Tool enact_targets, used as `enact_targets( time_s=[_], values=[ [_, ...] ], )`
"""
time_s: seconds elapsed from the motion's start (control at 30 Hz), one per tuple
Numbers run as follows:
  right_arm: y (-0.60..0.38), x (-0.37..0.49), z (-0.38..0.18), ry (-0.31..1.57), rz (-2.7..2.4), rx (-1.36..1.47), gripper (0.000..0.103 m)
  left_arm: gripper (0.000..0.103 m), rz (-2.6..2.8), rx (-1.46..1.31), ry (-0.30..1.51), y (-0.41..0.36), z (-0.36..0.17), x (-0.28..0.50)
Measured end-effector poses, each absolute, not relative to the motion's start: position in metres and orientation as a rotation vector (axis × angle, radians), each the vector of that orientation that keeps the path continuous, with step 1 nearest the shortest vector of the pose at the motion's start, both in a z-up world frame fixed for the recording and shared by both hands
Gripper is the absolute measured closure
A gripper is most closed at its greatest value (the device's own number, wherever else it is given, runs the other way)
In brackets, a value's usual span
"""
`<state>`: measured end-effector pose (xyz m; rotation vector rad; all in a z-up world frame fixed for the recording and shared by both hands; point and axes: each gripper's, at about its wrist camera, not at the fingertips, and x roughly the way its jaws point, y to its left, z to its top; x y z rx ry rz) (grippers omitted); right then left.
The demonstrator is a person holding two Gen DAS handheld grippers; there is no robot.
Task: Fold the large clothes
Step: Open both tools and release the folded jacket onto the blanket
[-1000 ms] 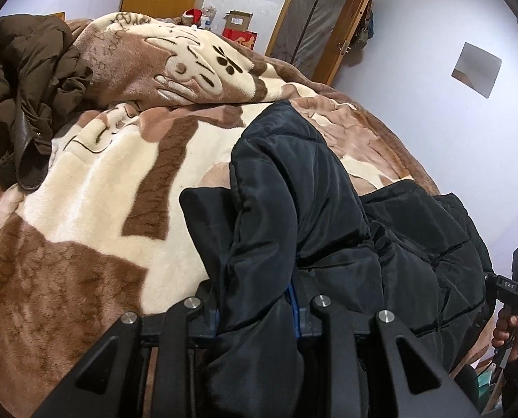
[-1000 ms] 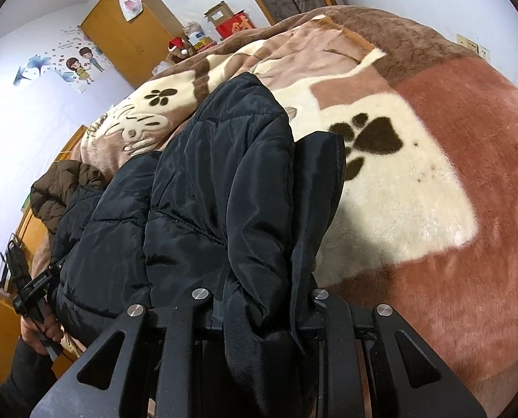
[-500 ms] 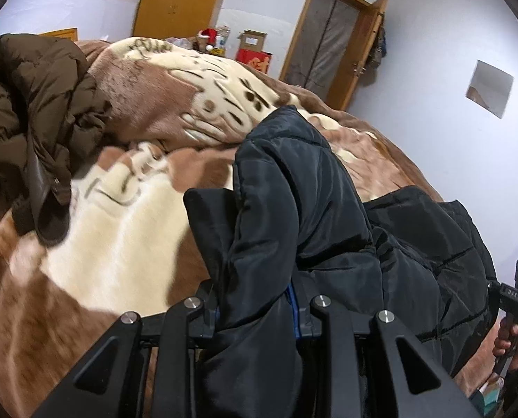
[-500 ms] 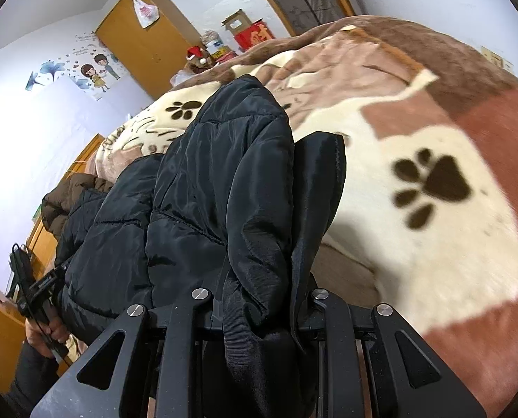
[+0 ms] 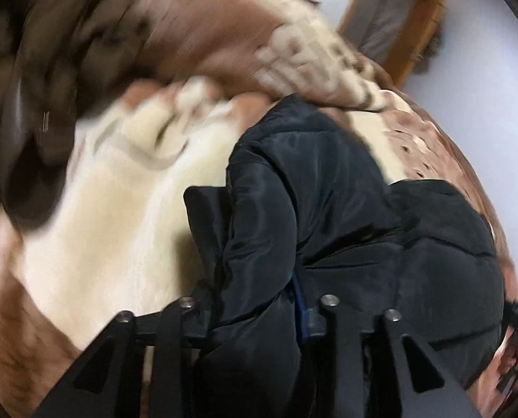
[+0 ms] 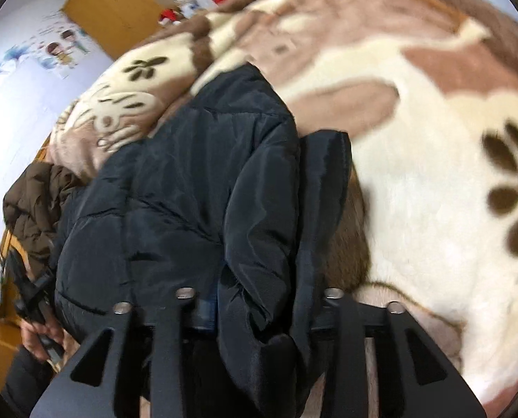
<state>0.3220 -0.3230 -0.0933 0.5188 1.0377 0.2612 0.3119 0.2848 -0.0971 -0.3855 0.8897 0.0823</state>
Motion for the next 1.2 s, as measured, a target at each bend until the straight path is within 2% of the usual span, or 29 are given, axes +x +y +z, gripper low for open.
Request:
enact_targets(
  time_s=[0.07, 0.13, 0.3, 0.43, 0.53, 0.63, 0.77, 0.9, 1.2],
  values=[
    [-0.33, 0.32, -0.096, 1.04, 0.273, 0.549, 0.046, 0.054, 0.074, -0.477, 0.87, 0.296, -0.107, 0.305],
    [-0.335, 0.314, -0.092, 1.049, 0.268, 0.554, 0.043, 0.052, 0.069, -0.496, 0.863, 0.3, -0.106, 0.299],
    [-0.344, 0.295, -0.061, 0.992, 0.226, 0.54, 0.043, 0.052, 0.079, -0.456, 0.842, 0.303, -0.077, 0.281],
    [-0.341, 0.286, -0.026, 0.862, 0.153, 0.46, 0.043, 0.053, 0.13, -0.406, 0.738, 0.308, -0.045, 0.267],
    [-0.317, 0.297, -0.013, 0.839, 0.172, 0.343, 0.043, 0.053, 0.123, -0.386, 0.695, 0.301, -0.027, 0.278],
    [-0.293, 0.319, -0.021, 0.865, 0.191, 0.275, 0.043, 0.053, 0.094, -0.311, 0.737, 0.282, -0.031, 0.308],
    [-0.282, 0.347, -0.047, 0.932, 0.175, 0.209, 0.043, 0.053, 0.105, -0.258, 0.816, 0.267, -0.061, 0.345],
    [-0.288, 0.359, -0.064, 0.961, 0.168, 0.206, 0.043, 0.052, 0.119, -0.301, 0.824, 0.273, -0.079, 0.359],
    [-0.286, 0.316, -0.027, 0.888, 0.16, 0.198, 0.044, 0.053, 0.14, -0.286, 0.779, 0.264, -0.044, 0.319]
  ],
)
